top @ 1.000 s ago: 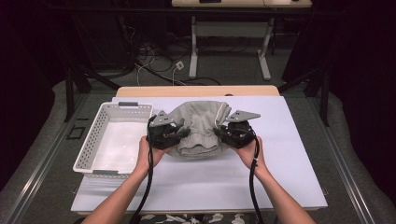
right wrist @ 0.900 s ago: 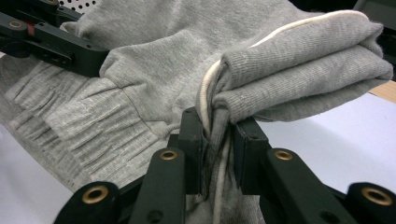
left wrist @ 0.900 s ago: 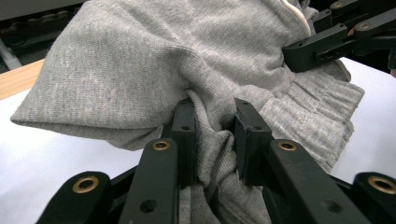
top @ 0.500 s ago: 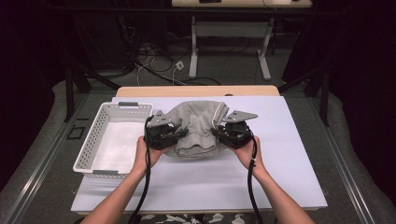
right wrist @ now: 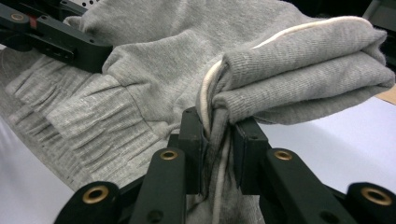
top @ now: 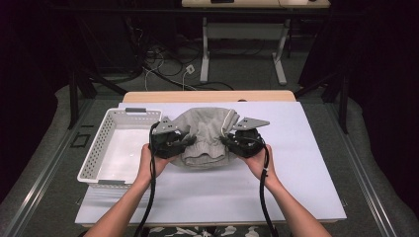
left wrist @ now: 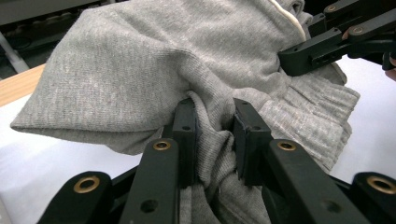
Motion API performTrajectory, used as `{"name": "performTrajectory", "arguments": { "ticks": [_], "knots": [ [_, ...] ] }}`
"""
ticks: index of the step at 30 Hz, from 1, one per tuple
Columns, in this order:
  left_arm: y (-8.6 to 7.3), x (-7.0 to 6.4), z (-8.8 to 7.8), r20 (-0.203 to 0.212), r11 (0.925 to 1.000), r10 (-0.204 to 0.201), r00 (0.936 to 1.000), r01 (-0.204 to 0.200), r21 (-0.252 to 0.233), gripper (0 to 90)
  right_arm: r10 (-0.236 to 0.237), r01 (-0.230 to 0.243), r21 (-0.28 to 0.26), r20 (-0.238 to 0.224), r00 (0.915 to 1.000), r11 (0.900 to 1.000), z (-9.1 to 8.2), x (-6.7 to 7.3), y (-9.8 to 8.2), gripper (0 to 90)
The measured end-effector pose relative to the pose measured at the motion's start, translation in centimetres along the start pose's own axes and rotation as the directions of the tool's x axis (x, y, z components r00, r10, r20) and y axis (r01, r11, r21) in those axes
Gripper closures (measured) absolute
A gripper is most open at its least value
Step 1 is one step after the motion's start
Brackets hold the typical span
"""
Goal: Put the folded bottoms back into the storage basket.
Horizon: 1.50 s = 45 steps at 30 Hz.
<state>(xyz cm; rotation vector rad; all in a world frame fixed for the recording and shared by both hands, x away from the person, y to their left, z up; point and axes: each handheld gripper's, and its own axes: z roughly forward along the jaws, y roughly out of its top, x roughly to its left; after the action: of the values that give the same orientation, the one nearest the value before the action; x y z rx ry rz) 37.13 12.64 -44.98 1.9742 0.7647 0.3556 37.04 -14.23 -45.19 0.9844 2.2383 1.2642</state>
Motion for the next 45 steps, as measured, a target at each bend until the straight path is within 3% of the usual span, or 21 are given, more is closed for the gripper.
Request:
{"name": "performTrajectory", "arguments": {
  "ticks": [45],
  "knots": [
    [-0.7,2.1,-3.1,-0.049,0.9998,-0.015,0.9987,0.015,-0.012,74.6,-0.036,0.036,-0.015,-0.032,0.9988,0.999,2.6,2.1,2.1,75.9]
  ]
}}
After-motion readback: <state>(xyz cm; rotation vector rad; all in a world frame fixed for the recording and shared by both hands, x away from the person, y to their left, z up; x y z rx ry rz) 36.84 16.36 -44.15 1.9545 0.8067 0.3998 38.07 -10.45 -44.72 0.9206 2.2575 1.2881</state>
